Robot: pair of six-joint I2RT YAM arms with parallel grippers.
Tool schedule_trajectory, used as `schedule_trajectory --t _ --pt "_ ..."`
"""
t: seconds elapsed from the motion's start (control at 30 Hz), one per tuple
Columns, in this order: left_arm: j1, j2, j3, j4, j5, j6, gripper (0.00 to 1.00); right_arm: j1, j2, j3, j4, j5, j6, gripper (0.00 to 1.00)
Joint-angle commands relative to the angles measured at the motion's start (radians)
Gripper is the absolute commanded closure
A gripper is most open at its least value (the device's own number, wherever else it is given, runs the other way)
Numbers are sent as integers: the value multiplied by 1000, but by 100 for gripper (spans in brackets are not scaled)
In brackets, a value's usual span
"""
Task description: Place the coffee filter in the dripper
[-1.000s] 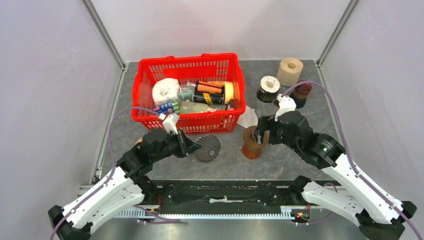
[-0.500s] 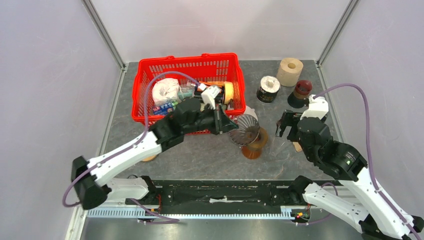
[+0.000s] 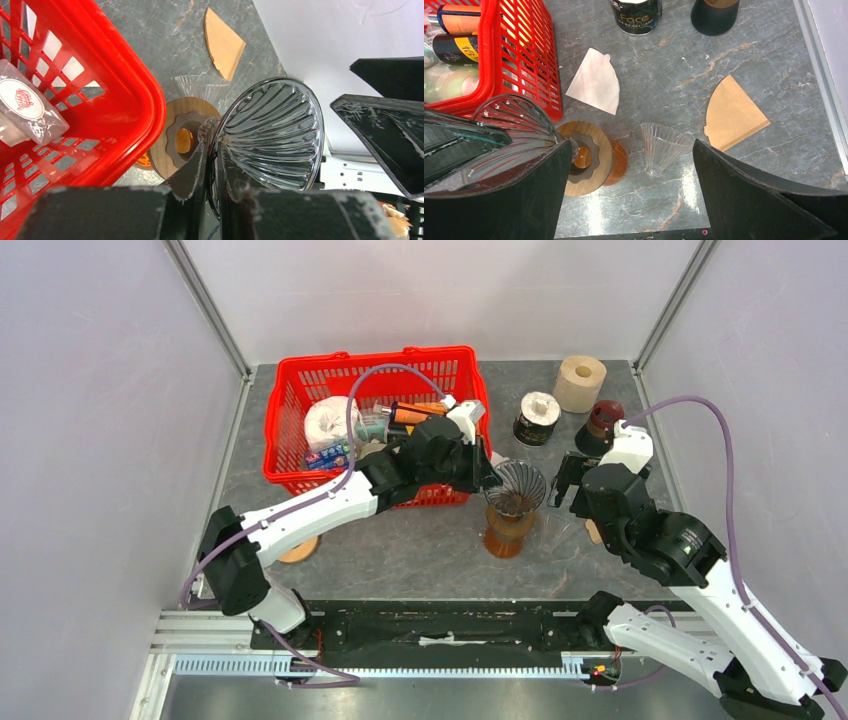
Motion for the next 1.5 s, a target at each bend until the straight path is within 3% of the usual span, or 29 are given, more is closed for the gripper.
schedule_trajectory --t 0.0,0.53,0.97,1.27,1.47 --pt "-20 31 74 -31 -55 55 98 -2 3 31 7 5 31 3" --pt "-50 93 91 -91 -147 6 98 -7 86 -41 60 -132 32 4" --pt "-71 107 104 -166 -211 -38 98 -138 166 -94 136 -376 14 30" --pt "-73 127 122 -221 -209 -82 98 -258 251 -104 202 -565 -17 53" --pt "-82 121 104 -258 -222 -119 98 -275 292 -82 173 -675 -55 75"
